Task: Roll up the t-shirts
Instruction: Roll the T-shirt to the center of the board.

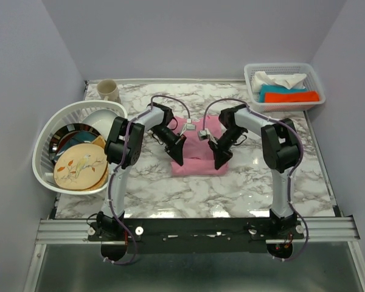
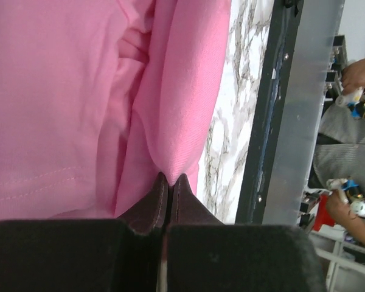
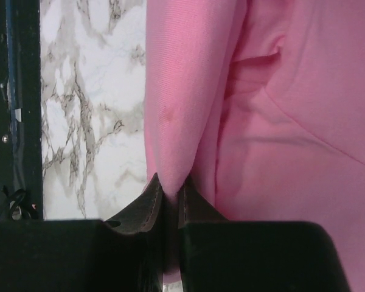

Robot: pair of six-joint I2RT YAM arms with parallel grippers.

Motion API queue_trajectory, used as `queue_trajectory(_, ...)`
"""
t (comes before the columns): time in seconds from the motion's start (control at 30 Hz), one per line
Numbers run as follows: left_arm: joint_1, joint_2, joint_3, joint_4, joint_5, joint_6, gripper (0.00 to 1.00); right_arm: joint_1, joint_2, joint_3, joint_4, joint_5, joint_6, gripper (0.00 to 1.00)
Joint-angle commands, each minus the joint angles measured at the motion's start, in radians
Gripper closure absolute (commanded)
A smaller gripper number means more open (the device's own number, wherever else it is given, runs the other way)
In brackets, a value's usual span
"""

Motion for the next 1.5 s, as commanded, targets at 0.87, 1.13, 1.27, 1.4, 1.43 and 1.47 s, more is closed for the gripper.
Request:
queue_trajectory(0.87,0.033,-0.529,-0.385,0.703,-0.403,-0.412,0.55,-0.028,0.344,0.332,-0.254,0.086,0.251,0.76)
queue_trajectory(1.13,-0.263,-0.951,-0.906,1.122,-0.824,-0.265,0.36,-0.028,0.355,0.345,-0.254,0.080,0.270,0.76)
queue_trajectory(1.27,-0.428,-1.116,-1.184,1.508,-1.012,-0.167,0.29,-0.028,0.364,0.354,-0.254,0.077,0.279,0.76)
queue_trajectory(1.4,-0.516,-1.117,-1.328,1.690,-1.143,-0.107,0.27,-0.028,0.362,0.354,-0.254,0.076,0.279,0.76)
queue_trajectory(1.43,-0.530,-1.115,-1.345,1.710,-1.141,-0.078,0.27,-0.028,0.361,0.352,-0.252,0.077,0.277,0.76)
queue_trajectory(1.47,-0.536,-1.112,-1.361,1.742,-1.143,-0.063,0.27,-0.028,0.361,0.352,-0.254,0.077,0.276,0.76)
